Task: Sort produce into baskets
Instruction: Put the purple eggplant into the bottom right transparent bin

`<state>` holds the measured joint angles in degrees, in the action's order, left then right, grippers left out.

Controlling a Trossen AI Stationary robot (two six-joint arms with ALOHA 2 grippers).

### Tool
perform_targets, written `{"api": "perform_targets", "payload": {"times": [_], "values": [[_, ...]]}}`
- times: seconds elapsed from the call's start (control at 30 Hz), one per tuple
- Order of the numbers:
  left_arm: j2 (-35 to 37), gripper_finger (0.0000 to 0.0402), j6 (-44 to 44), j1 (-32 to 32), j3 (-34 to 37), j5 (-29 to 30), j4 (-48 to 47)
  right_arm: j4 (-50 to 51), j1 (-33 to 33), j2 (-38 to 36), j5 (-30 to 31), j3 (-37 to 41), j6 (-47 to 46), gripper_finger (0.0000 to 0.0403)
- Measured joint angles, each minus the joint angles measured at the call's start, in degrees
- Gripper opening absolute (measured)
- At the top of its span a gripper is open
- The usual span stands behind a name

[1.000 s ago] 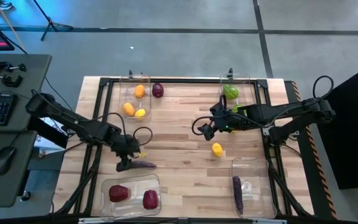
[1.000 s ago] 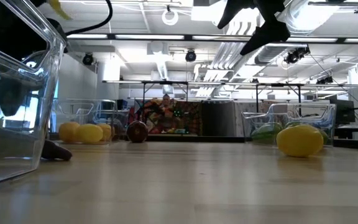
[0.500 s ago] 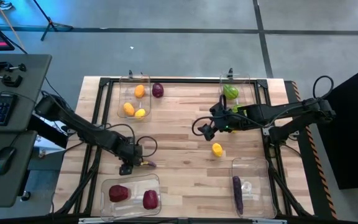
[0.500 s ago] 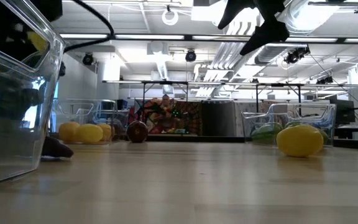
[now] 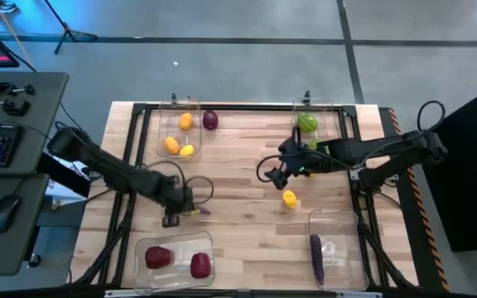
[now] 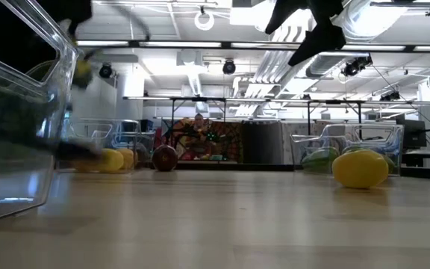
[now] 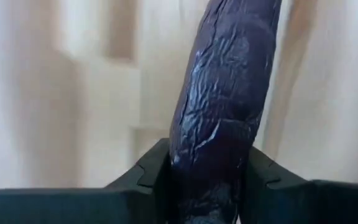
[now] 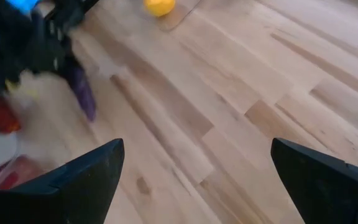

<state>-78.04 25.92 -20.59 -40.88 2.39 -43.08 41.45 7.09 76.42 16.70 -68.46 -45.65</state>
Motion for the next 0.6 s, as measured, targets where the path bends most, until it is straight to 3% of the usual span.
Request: {"api": "perform_targets", "payload": {"times": [0.13,0.3,0.43,0.6], "values": [[6.5,0.0098,-2.9,5.0,-8.1,7.2,-8.5,-0.1,0.0,-2.9,-0.8,-1.2,2.8,0.0397],[11.4,0.0098,-4.8,12.3,-17.9,18.0,0.7,-0.2,0.0,-8.0,3.7,-2.3,3.7,0.0397],[9.2,0.0098,-5.1,17.5,-19.2,13.1,18.6,-0.2,0.0,-11.7,5.7,-2.3,3.7,0.0397],[-2.3,0.0098,-3.5,16.8,-19.1,7.4,32.5,-1.1,0.0,-15.1,7.0,-2.2,3.7,0.0397]]}}
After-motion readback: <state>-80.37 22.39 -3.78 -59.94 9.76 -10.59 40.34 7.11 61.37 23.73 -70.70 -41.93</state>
